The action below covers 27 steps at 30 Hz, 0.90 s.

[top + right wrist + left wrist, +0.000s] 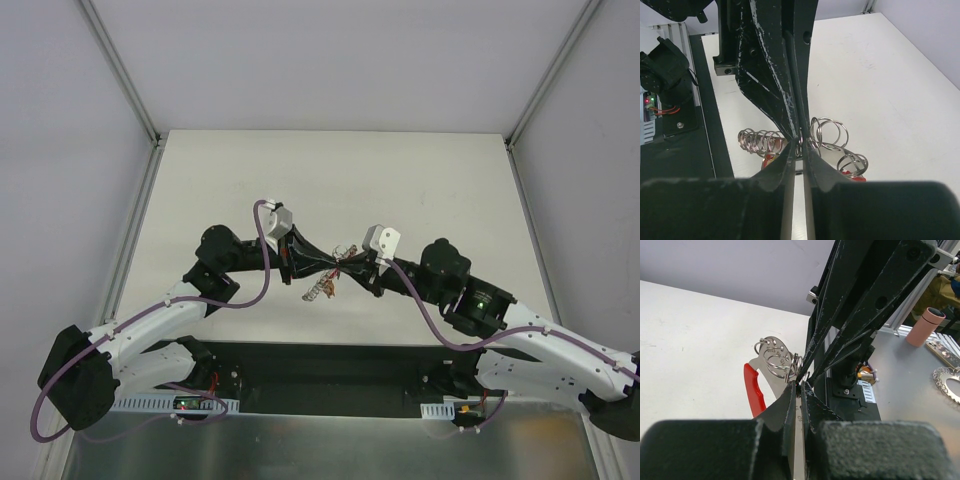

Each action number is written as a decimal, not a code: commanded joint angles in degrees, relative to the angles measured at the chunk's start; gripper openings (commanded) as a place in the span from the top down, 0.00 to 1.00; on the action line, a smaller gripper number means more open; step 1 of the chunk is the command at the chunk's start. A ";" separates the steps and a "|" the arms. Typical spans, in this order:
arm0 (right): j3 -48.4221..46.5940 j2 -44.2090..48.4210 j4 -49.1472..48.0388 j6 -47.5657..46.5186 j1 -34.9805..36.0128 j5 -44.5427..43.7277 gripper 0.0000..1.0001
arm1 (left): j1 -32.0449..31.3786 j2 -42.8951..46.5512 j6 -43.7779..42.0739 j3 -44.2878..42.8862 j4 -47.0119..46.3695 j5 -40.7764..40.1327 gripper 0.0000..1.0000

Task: Remove the keys from the keyring
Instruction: Adjust the key on the keyring.

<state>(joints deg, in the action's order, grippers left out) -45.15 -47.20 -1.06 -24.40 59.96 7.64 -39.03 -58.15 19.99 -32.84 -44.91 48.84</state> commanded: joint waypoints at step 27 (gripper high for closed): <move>-27.79 -12.38 54.39 9.02 -0.90 -10.27 0.99 | -1.84 13.15 -7.16 4.45 22.40 -18.06 0.47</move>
<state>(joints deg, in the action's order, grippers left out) -65.82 -56.07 37.67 -19.53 59.44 -0.91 -40.53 -47.40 14.70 -30.30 -27.35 39.27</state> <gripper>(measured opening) 0.012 0.520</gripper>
